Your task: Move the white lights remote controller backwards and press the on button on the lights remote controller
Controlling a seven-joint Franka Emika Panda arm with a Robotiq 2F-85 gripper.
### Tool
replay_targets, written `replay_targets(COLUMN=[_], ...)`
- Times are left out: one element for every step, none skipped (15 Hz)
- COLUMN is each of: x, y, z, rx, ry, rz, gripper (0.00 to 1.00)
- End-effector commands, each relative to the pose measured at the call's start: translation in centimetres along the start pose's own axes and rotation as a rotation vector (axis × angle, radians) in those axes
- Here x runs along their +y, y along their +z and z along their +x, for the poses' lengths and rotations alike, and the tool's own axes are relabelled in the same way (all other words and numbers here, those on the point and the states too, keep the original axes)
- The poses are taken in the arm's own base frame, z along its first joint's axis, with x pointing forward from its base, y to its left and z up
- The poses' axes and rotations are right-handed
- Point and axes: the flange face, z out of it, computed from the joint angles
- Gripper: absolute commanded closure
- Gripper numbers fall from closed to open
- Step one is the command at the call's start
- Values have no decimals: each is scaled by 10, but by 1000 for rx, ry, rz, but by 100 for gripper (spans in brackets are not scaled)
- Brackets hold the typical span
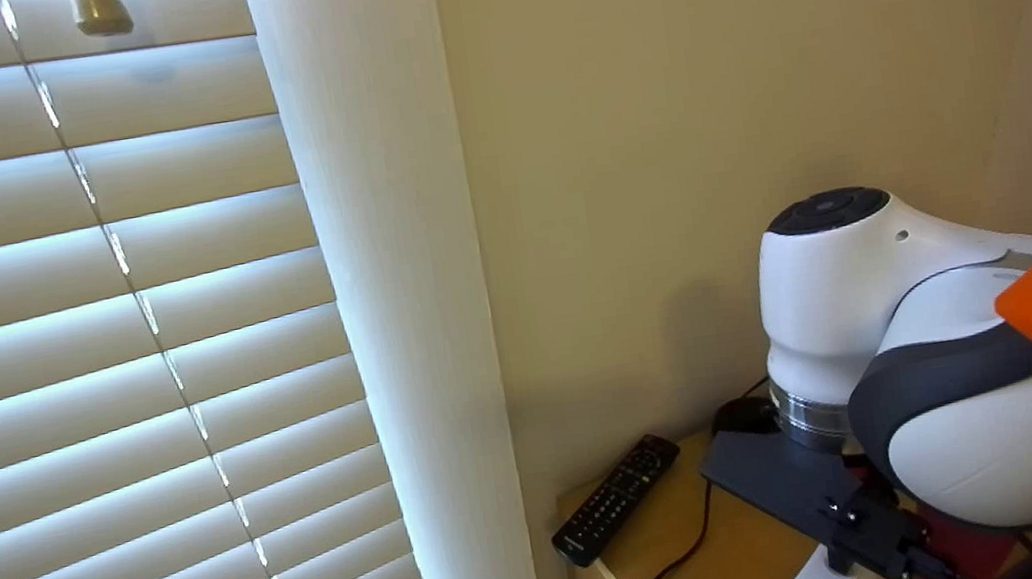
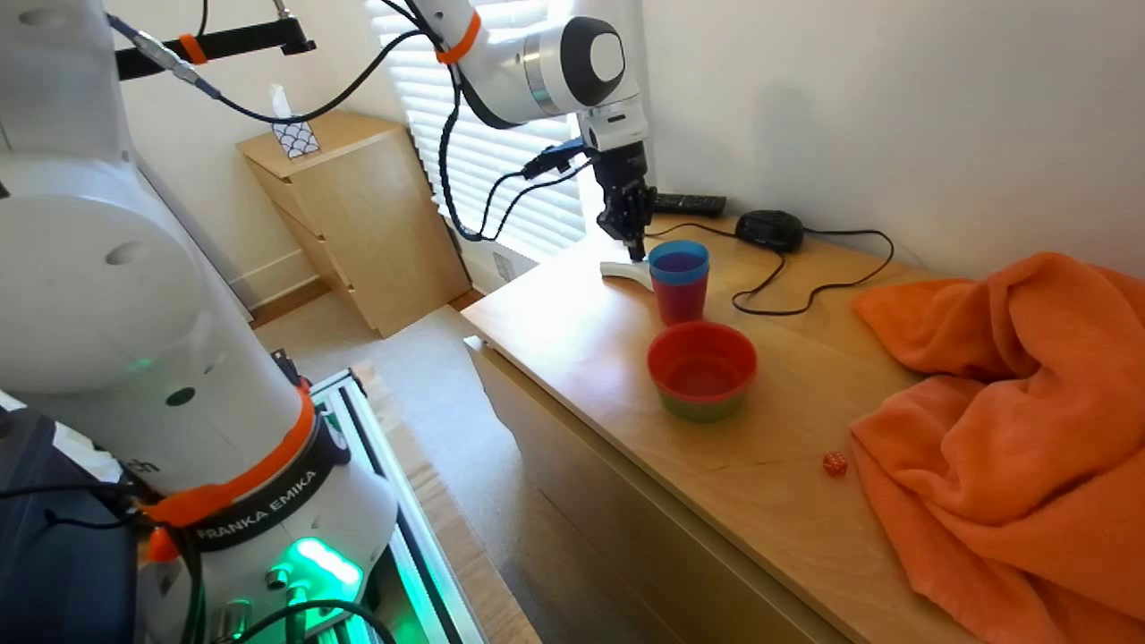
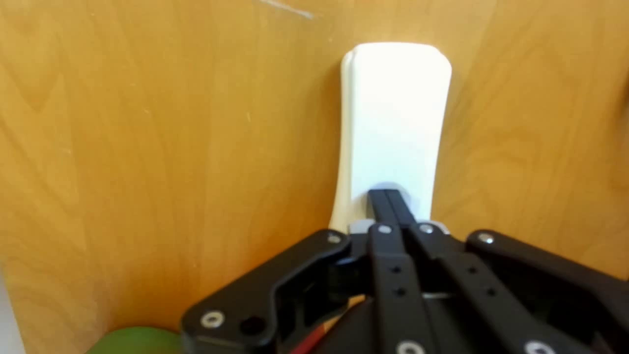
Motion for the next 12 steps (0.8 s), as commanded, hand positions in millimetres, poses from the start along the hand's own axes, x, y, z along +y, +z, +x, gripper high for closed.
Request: replay_targets(x=[13, 18, 24, 30, 37, 45, 60, 65, 73, 81, 89, 97], y=[-24, -34, -45, -54, -62, -70, -75, -84, -89, -98, -108, -119], z=[-2, 0, 1, 5, 8, 14, 9, 15, 13, 14, 15, 16], rx=[-16, -17, -17, -17, -15, -11, -42, -43, -58, -66, -73, -81], ry=[5, 4, -12, -17, -44, -123, -187, -231, -285, -338, -394, -447], rz=[22, 34, 50, 60, 56, 90, 84, 134, 125, 139, 152, 168], gripper=[100, 100, 100, 100, 100, 100, 74, 72, 67, 60, 51, 44])
